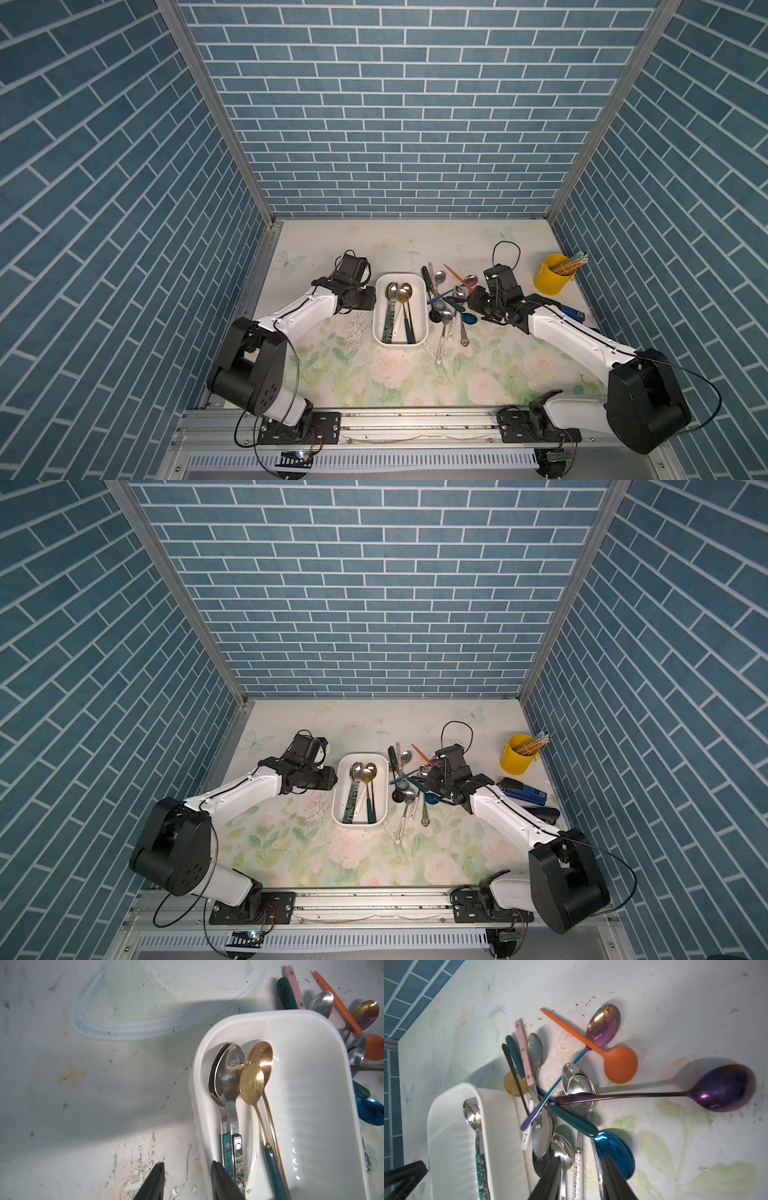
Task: Put the spoon into the storage box
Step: Pick up the spoon from the center of the board.
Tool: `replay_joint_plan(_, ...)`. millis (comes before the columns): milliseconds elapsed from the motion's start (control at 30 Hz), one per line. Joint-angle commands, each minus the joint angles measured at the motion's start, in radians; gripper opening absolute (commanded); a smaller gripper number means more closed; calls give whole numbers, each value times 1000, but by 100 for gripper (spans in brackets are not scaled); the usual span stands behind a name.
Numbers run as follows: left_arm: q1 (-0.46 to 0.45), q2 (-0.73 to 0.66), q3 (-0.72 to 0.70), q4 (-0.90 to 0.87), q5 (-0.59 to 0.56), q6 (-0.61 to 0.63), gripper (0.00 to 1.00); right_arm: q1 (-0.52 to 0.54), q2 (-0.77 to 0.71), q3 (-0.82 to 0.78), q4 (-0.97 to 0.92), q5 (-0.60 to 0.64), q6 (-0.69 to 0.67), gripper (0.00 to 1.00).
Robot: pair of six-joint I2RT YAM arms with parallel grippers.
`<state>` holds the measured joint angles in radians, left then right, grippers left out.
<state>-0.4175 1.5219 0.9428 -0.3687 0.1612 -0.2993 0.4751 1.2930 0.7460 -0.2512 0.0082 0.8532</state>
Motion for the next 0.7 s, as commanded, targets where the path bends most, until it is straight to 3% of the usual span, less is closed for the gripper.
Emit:
replay_joint_plan(0,-4,14,18,-11,2,3,42,-30,-25,-61,73,34,108,37)
replay_joint_plan(367,-4,18,3,-4,5,2,44,-139,-2,-191,236,52,214,38)
replay_joint_plan(667,-5,16,-1,-8,1,-3,45,-184,79,-196,311,52,283,38)
